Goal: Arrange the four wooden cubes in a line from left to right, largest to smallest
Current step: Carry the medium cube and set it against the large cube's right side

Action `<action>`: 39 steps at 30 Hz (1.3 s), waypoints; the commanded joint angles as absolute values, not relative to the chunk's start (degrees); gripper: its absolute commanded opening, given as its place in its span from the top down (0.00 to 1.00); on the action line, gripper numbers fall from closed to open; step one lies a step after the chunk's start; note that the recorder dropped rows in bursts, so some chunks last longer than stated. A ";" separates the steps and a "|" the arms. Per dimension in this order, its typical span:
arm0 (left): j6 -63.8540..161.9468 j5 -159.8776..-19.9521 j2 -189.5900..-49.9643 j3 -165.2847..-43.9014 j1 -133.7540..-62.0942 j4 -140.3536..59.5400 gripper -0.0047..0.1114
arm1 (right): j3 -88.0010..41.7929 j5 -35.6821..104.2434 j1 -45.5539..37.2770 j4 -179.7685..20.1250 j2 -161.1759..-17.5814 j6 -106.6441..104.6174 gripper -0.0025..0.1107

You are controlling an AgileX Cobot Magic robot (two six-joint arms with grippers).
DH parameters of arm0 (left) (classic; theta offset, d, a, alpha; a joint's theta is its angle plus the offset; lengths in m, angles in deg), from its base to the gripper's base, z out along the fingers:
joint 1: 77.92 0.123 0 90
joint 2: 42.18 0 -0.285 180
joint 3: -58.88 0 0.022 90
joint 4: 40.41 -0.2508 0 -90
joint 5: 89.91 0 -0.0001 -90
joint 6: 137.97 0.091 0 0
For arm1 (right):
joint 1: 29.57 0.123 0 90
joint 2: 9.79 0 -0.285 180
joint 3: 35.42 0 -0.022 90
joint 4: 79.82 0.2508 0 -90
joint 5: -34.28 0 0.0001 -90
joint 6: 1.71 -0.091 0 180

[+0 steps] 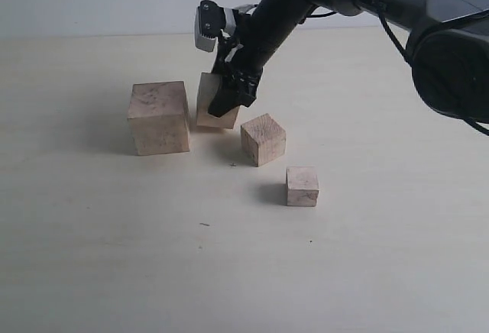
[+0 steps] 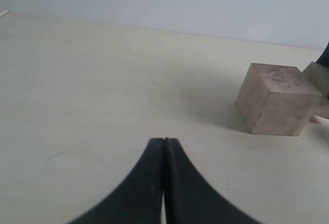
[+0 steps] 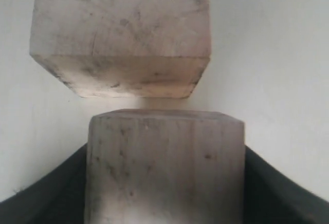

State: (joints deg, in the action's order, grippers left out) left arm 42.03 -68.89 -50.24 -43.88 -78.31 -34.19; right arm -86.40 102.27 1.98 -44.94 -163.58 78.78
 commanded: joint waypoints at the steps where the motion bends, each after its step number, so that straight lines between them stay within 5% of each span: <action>1: 42.03 -69.20 -49.96 -43.90 -78.58 -34.16 0.96 | -86.43 103.95 1.77 -42.85 -163.56 79.69 0.98; 29: 42.03 -69.20 -49.96 -43.90 -78.58 -34.16 0.96 | -86.43 103.77 5.76 -49.70 -163.64 72.05 0.97; 34: 42.03 -69.20 -49.96 -43.90 -78.58 -34.16 0.96 | -86.43 104.24 5.76 -49.70 -163.64 71.23 0.85; 39: 42.03 -69.20 -49.96 -43.90 -78.58 -34.16 0.96 | -86.43 104.24 5.76 -49.49 -163.64 71.23 0.58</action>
